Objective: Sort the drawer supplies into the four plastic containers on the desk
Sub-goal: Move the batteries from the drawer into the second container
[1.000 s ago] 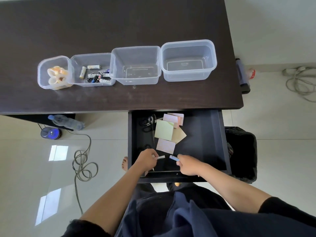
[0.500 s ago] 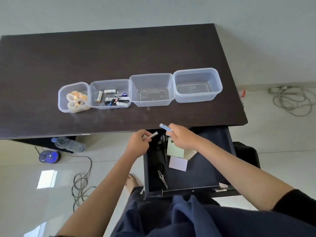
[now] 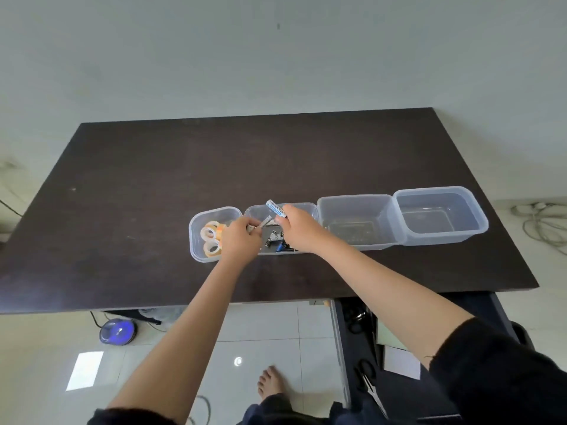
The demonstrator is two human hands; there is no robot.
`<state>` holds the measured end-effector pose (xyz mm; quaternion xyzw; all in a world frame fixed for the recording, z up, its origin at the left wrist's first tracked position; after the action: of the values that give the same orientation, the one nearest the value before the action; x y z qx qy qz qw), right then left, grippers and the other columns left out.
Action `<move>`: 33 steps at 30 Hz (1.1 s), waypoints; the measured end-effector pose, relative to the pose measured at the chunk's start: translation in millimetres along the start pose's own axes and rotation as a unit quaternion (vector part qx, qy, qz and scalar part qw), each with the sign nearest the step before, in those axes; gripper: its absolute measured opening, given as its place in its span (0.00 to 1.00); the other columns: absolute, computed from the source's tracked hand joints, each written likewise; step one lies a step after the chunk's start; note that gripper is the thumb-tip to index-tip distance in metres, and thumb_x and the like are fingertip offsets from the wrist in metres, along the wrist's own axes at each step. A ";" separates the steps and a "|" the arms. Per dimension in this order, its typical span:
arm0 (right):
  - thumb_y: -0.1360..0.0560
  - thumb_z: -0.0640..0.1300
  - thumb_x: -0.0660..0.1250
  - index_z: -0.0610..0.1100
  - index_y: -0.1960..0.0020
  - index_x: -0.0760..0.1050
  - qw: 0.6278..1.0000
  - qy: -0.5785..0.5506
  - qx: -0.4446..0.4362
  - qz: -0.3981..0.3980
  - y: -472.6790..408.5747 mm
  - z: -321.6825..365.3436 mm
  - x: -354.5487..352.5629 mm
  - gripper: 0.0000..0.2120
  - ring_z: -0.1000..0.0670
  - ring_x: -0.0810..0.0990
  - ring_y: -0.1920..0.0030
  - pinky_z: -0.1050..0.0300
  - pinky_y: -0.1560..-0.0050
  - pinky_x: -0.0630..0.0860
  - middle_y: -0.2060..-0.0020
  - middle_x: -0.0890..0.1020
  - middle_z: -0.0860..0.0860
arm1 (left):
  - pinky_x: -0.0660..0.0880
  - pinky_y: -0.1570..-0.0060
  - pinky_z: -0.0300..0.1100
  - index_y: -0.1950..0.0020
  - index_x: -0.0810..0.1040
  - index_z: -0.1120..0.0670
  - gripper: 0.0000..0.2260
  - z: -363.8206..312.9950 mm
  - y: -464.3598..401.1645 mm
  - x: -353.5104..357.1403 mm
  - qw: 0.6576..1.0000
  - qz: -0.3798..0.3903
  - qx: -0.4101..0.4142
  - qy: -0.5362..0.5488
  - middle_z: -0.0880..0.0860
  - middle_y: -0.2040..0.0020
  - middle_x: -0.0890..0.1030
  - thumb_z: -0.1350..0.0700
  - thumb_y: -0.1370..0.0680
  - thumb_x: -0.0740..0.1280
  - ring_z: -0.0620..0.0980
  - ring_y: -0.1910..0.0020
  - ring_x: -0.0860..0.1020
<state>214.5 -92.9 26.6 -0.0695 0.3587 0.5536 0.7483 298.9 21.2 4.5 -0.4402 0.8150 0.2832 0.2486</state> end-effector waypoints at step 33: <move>0.28 0.40 0.71 0.43 0.54 0.81 0.999 0.025 -0.047 0.009 77.2 -66.4 -61.1 0.04 0.55 0.78 0.64 0.67 0.60 0.74 0.62 0.82 0.50 | 0.70 0.52 0.38 0.48 0.78 0.60 0.08 -53.3 108.1 98.4 0.979 -0.019 0.202 0.031 0.53 0.51 0.79 0.65 0.25 0.63 0.51 0.51 0.76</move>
<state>108.2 -144.6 38.1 -0.1150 0.3512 0.5750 0.7299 149.7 -22.9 4.5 -0.4046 0.8543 0.0946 0.3121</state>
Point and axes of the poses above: each hand's wrist, its own y-axis away from the middle knuckle, its own x-axis out of the palm, z = x × y, the point moved 8 cm from there along -y, towards the middle knuckle
